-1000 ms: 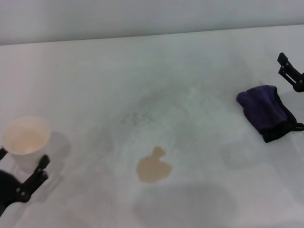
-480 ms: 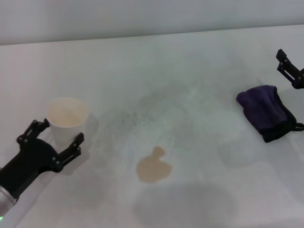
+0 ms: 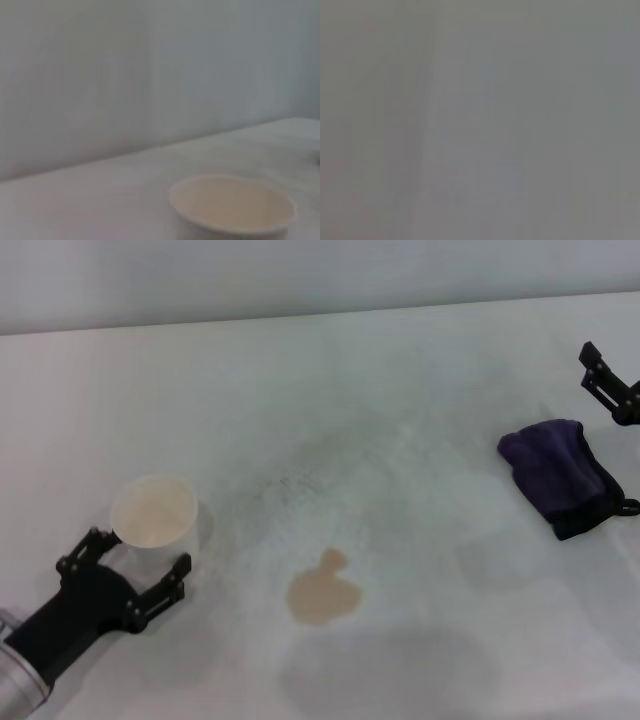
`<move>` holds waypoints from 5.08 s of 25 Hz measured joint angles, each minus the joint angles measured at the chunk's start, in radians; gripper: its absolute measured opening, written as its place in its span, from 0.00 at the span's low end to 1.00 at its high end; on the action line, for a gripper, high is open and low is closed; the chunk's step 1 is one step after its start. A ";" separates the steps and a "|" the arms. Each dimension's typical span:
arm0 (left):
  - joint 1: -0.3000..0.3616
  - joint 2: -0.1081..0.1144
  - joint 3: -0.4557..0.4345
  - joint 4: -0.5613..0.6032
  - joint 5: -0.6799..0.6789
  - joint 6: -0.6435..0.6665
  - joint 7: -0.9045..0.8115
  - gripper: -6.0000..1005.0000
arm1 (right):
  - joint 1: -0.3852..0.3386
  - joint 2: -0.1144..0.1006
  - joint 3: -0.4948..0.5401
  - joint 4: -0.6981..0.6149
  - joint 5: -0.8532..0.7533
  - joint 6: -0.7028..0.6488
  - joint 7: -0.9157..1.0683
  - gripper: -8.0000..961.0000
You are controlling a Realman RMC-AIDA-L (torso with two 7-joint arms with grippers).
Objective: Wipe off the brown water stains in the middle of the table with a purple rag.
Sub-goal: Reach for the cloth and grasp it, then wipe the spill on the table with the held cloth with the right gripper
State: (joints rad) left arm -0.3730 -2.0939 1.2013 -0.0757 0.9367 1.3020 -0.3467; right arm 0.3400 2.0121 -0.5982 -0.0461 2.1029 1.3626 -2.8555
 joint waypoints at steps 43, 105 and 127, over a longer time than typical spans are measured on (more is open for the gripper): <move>0.239 0.042 -0.009 0.125 -0.589 0.246 0.090 0.87 | 0.021 -0.011 -0.219 -0.287 -0.170 -0.222 1.035 0.90; 0.160 0.052 -0.028 0.261 -0.600 0.003 0.100 0.87 | 0.351 0.002 -0.761 -0.900 -1.906 0.031 2.609 0.35; 0.175 0.040 -0.028 0.261 -0.576 0.012 0.134 0.87 | 0.341 0.012 -1.142 -1.128 -1.610 0.081 2.716 0.13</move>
State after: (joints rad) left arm -0.1979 -2.0543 1.1736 0.1856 0.3611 1.3141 -0.2126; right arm 0.6807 2.0240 -1.7407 -1.1740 0.4929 1.4431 -0.1399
